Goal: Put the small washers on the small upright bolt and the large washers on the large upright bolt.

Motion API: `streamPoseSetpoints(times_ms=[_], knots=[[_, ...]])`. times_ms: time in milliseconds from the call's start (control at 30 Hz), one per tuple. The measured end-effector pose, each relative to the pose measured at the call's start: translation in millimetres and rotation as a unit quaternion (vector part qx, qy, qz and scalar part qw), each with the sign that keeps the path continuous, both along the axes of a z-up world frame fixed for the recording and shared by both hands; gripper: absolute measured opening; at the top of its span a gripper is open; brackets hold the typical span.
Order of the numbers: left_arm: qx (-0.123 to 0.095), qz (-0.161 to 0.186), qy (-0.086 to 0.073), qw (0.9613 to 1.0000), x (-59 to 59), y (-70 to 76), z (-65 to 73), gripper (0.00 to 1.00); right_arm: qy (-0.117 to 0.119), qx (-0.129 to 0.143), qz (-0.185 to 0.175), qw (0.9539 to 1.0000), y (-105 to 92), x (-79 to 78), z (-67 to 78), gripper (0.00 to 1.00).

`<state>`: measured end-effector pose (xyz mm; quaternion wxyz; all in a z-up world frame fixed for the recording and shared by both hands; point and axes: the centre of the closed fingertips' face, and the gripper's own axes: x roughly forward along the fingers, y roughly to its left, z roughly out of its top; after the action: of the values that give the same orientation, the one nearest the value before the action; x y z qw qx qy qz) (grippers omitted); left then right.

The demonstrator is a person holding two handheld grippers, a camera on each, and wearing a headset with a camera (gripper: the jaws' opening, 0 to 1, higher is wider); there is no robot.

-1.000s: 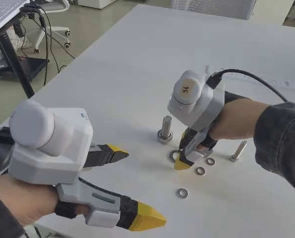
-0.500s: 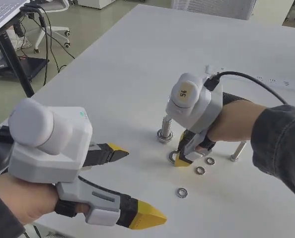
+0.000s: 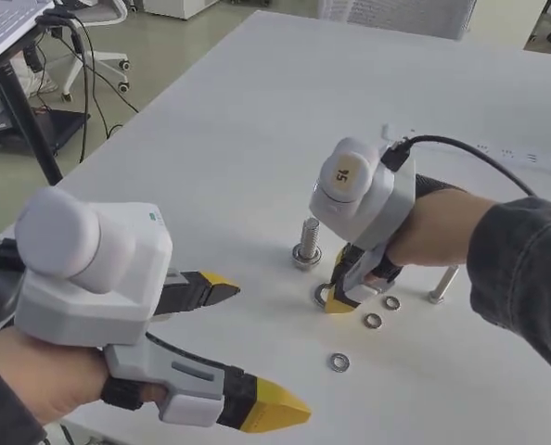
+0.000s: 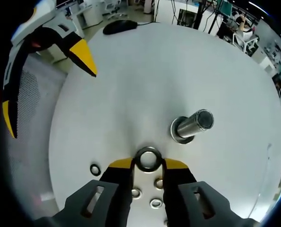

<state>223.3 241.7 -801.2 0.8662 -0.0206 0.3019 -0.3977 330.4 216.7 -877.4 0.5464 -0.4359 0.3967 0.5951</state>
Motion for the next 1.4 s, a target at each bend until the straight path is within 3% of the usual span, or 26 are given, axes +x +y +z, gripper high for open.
streamPoseSetpoints(times_ms=[1400], knots=[[0.001, -0.004, -0.002, 1.0, 2.7, -0.2, -0.1, 0.89, -0.004, -0.001, -0.018, 0.9998, -6.0, 2.5, 1.1, 0.23]])
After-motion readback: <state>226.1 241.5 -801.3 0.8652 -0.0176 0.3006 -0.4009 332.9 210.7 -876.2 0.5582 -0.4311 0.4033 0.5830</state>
